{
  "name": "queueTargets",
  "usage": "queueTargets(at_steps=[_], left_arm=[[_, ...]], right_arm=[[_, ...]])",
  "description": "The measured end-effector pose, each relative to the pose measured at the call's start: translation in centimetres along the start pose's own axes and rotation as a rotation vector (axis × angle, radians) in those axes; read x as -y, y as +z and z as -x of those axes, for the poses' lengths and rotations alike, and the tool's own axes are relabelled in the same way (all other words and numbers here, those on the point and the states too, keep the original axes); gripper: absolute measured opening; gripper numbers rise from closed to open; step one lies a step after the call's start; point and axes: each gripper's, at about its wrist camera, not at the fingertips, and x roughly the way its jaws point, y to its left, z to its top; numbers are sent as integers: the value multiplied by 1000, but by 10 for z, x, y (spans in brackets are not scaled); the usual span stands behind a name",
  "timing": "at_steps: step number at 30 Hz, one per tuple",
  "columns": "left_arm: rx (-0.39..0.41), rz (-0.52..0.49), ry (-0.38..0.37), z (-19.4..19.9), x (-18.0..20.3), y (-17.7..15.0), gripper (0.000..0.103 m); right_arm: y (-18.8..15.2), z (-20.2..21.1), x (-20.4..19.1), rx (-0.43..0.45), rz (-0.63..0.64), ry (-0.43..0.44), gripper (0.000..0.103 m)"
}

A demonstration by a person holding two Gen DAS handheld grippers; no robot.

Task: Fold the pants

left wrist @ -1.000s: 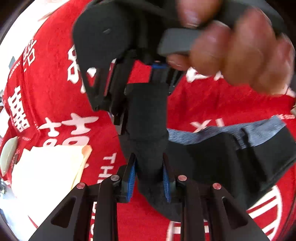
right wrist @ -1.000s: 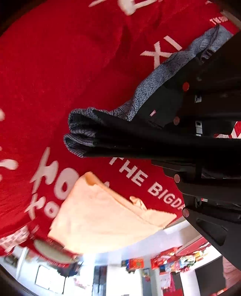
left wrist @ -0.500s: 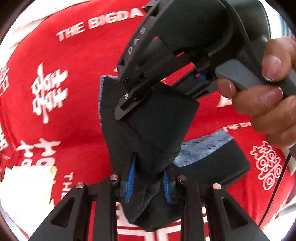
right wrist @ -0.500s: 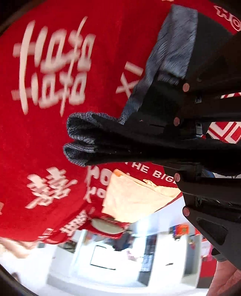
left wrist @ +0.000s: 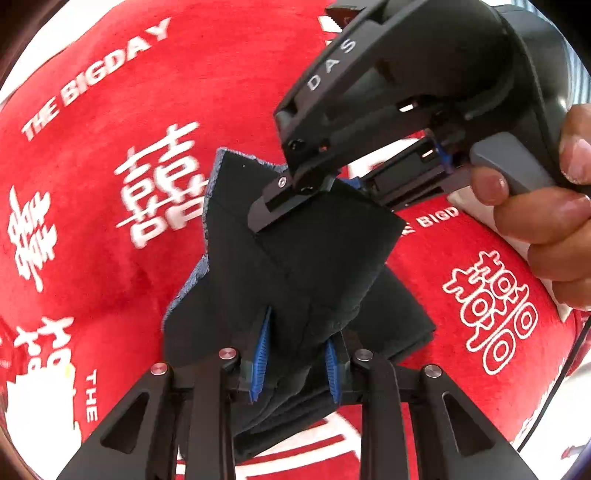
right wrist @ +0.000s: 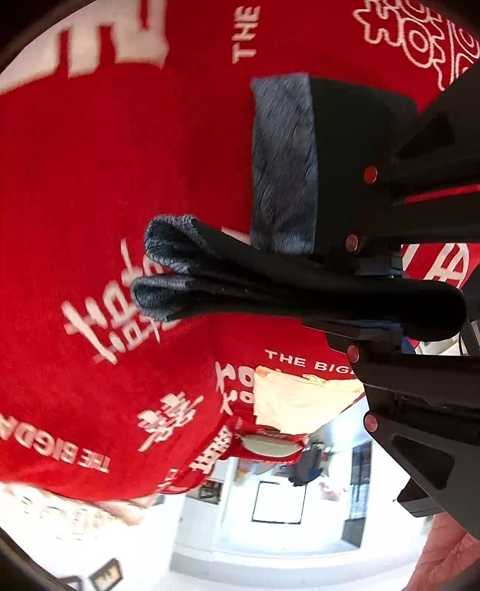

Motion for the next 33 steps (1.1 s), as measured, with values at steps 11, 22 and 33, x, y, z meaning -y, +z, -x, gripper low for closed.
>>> queueTargets(at_steps=[11,22,33], left_arm=[[-85,-137,-28,-42,76,-7,27],[-171,-209,-57,-65,94,-33,45],[-228,-66,-94,-32,34,-33,63]], right_arm=[[-29,18,96,13,-126,-37,18],[-60,-6,152,30,-232,-39,20],[-68,3,121,41,-145,-325,46]])
